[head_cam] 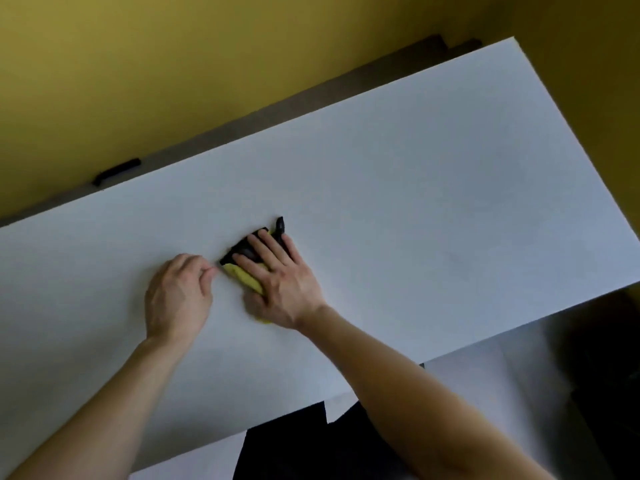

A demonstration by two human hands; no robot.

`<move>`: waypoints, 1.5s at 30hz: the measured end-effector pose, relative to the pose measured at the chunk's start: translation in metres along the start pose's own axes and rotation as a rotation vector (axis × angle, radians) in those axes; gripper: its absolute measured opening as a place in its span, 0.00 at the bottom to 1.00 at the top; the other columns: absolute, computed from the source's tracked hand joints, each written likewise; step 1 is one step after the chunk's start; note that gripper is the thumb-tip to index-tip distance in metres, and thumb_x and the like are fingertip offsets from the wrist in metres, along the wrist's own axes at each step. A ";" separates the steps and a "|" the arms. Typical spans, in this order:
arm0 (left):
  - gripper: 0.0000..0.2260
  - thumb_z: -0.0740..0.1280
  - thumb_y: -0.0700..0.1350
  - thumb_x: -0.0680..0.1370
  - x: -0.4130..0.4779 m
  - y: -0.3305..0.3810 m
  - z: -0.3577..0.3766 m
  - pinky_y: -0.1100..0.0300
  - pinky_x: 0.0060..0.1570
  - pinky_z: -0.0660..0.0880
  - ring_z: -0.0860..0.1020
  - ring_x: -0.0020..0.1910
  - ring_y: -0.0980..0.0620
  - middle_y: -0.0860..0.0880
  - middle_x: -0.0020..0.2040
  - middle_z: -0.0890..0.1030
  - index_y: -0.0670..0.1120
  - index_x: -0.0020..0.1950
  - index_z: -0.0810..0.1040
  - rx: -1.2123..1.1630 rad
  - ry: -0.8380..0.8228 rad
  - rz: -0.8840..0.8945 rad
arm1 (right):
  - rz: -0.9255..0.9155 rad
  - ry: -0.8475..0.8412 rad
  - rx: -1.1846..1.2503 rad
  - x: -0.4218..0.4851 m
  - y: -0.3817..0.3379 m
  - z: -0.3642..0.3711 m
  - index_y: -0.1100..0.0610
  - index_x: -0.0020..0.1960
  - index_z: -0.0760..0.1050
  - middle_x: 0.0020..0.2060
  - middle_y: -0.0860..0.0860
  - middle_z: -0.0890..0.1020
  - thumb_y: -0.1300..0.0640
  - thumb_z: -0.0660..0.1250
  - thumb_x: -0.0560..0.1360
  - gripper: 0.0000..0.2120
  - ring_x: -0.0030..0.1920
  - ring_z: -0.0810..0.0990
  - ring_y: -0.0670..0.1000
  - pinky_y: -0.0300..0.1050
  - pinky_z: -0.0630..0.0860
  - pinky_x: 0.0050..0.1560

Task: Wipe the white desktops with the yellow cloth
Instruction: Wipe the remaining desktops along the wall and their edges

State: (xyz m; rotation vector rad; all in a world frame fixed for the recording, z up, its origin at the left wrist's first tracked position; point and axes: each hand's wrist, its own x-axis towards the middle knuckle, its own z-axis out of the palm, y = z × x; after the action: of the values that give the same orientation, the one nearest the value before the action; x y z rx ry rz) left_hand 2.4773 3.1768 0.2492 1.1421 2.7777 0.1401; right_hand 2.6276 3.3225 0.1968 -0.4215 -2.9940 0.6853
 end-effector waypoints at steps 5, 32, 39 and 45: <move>0.04 0.70 0.40 0.81 -0.005 0.013 0.018 0.44 0.49 0.77 0.78 0.52 0.37 0.45 0.50 0.80 0.47 0.47 0.79 -0.059 -0.022 0.011 | 0.453 0.292 -0.032 -0.103 0.159 -0.059 0.49 0.83 0.70 0.81 0.56 0.70 0.43 0.65 0.78 0.34 0.84 0.62 0.62 0.70 0.57 0.82; 0.38 0.82 0.44 0.74 -0.034 -0.033 0.013 0.49 0.71 0.75 0.69 0.80 0.47 0.50 0.85 0.66 0.46 0.81 0.72 -0.086 -0.262 -0.117 | 0.715 0.202 -0.070 0.124 0.105 -0.040 0.50 0.86 0.63 0.84 0.61 0.63 0.43 0.59 0.77 0.37 0.86 0.55 0.64 0.68 0.43 0.85; 0.38 0.81 0.46 0.74 -0.031 -0.032 0.008 0.52 0.75 0.71 0.68 0.80 0.47 0.50 0.85 0.66 0.46 0.82 0.71 -0.008 -0.299 -0.112 | 0.021 -0.099 -0.080 0.154 0.011 -0.007 0.46 0.84 0.66 0.83 0.56 0.67 0.41 0.53 0.77 0.35 0.86 0.57 0.60 0.63 0.46 0.86; 0.25 0.74 0.56 0.79 0.006 0.012 -0.015 0.52 0.62 0.79 0.73 0.74 0.47 0.49 0.73 0.73 0.47 0.72 0.76 0.229 -0.459 -0.175 | 0.393 0.028 -0.100 -0.005 0.183 -0.089 0.43 0.85 0.63 0.84 0.52 0.66 0.43 0.59 0.81 0.32 0.86 0.57 0.58 0.62 0.54 0.85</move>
State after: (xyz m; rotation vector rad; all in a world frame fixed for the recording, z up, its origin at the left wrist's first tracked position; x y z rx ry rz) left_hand 2.4790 3.1884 0.2654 0.8329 2.4992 -0.4146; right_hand 2.6877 3.5168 0.1980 -1.0341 -2.9520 0.5418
